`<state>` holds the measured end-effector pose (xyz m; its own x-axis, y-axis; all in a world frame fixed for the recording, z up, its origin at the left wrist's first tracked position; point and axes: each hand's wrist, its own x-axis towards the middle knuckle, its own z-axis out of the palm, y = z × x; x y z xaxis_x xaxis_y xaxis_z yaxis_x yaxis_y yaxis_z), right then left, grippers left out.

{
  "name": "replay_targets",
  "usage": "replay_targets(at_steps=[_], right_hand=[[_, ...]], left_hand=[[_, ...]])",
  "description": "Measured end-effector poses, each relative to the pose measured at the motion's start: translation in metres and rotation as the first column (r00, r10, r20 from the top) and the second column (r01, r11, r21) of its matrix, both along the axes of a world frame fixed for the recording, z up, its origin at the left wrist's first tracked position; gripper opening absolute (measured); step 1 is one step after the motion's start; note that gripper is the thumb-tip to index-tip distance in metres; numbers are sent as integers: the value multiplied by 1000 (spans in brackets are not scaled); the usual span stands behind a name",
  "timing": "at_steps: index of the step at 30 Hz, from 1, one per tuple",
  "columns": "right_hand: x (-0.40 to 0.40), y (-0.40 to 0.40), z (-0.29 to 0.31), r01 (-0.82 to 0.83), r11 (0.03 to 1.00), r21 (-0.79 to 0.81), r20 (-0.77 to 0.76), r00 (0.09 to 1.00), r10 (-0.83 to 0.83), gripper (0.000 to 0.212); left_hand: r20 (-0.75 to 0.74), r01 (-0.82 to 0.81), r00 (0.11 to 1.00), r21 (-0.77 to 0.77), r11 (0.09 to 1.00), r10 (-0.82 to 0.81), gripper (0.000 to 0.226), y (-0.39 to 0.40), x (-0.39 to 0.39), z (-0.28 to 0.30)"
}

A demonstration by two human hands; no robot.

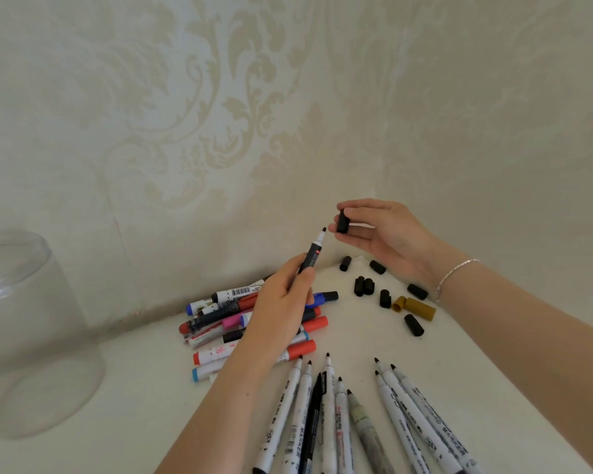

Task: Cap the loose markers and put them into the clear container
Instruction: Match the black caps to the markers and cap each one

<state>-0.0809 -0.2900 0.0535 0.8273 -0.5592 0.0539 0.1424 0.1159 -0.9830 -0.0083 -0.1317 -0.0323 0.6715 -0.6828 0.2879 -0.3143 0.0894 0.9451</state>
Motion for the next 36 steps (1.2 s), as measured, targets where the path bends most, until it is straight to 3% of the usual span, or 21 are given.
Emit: replay_targets(at_steps=[7, 14, 18, 22, 29, 36], right_hand=[[7, 15, -5, -4, 1000, 7, 19, 1000, 4, 13], [6, 13, -5, 107, 992, 67, 65, 992, -111, 14], [3, 15, -7, 151, 988, -24, -48, 987, -152, 13], [-1, 14, -16, 117, 988, 98, -108, 988, -106, 19], [0, 17, -8, 88, 959, 271, 89, 989, -116, 16], [4, 24, -4, 53, 994, 94, 57, 997, -59, 18]], left_hand=[[-6, 7, 1000, -6, 1000, -7, 28, 1, 1, 0], [-11, -20, 1000, -30, 999, 20, 22, 1, 3, 0], [-17, -50, 999, -19, 999, 50, 23, 1, 3, 0], [-27, -78, 997, -27, 997, 77, 24, 2, 6, 2], [29, -38, 999, -3, 999, 38, 24, 1, 0, 1], [26, -25, 999, 3, 1000, 25, 25, 1, 1, -1]])
